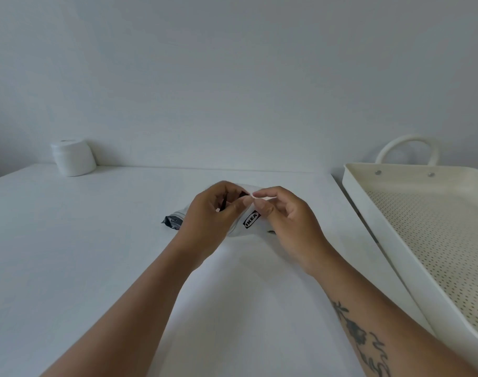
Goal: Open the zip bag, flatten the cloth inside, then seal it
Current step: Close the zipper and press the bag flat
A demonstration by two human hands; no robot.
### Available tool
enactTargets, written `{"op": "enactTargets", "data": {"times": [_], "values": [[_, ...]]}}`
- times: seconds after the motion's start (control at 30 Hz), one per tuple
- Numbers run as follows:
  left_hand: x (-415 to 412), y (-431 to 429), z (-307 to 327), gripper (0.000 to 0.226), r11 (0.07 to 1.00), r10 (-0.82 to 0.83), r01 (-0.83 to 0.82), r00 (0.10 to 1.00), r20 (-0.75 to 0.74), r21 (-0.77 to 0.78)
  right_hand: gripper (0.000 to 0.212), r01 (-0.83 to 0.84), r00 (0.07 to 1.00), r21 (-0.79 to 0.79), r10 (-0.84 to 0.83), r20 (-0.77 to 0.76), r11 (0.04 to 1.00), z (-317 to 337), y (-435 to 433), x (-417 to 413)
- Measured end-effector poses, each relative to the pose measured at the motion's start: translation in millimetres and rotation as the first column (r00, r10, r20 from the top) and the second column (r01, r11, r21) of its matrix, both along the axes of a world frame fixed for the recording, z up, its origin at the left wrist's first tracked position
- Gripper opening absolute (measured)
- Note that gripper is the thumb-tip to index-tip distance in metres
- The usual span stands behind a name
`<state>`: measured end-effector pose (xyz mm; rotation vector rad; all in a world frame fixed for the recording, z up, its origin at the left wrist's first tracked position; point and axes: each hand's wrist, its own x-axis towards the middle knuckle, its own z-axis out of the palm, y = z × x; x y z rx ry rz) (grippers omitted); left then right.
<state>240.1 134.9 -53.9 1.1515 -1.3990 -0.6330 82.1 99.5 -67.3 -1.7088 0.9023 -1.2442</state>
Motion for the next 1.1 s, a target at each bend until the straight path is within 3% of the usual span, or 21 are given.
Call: {"op": "enactTargets", "data": {"times": [0.1, 0.3, 0.47, 0.67, 0.97, 1.1], "values": [[-1.1, -0.8, -3.2, 0.012, 0.999, 0.035, -0.037, 0.993, 0.116, 0.011, 0.004, -0.023, 0.999, 0.024, 0.022, 0.038, 0.999, 1.5, 1.0, -2.2], [-4.2, -3.6, -5.0, 0.016, 0.996, 0.091, -0.088, 0.964, 0.248, -0.022, 0.004, -0.03, 0.996, 0.021, 0.032, -0.08, 0.999, 2.0, -1.2, -3.4], [1.4, -6.4, -7.6, 0.012, 0.999, 0.045, -0.052, 0.908, 0.416, 0.005, 0.011, 0.023, 0.992, -0.006, -0.024, -0.127, 1.0, -3.9, -1.9, 0.2], [2.9, -6.2, -13.2, 0.008, 0.998, 0.048, -0.058, 0.887, 0.459, 0.008, 0.016, 0.063, 0.985, -0.067, -0.072, -0.155, 0.996, -6.0, -1.1, 0.9], [-1.1, -0.4, -9.2, 0.01, 0.997, 0.083, -0.073, 0.927, 0.366, -0.04, 0.006, 0.011, 0.992, -0.071, -0.02, -0.122, 0.997, 1.7, 1.9, -3.0], [-4.9, -1.3, -10.5, 0.008, 0.998, 0.068, -0.059, 0.937, 0.343, -0.037, 0.015, 0.038, 0.994, -0.065, -0.045, -0.103, 0.997, 3.9, 2.7, -2.3]]}}
